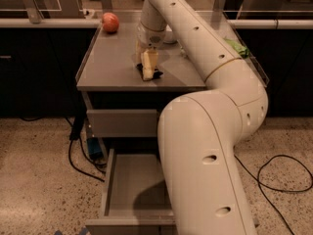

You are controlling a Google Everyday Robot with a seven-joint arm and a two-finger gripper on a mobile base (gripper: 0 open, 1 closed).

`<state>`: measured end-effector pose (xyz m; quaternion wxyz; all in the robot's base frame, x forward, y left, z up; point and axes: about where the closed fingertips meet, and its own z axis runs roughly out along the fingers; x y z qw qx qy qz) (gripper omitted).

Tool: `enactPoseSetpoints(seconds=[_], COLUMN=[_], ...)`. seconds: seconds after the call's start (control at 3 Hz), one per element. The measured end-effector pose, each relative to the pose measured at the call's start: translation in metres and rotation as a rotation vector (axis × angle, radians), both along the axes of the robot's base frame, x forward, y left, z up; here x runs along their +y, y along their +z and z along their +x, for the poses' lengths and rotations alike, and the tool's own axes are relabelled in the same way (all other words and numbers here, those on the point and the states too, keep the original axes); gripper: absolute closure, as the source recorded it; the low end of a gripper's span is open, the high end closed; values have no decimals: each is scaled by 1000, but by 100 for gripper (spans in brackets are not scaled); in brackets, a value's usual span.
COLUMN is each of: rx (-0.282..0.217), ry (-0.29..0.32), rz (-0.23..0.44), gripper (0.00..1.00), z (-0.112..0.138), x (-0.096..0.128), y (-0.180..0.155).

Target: Place rxbar chocolate into middle drawer

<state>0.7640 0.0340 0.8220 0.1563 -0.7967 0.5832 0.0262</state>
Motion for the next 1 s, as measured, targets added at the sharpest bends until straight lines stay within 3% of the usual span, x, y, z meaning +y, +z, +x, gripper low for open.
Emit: enactPoseSetpoints(seconds=[0.33, 0.67, 1.0], rx=[0, -33, -96], ry=[0, 4, 16], rz=[0, 1, -7], gripper=[100, 100, 100], z=[0, -5, -28], x=[0, 1, 3], y=[6, 22, 59])
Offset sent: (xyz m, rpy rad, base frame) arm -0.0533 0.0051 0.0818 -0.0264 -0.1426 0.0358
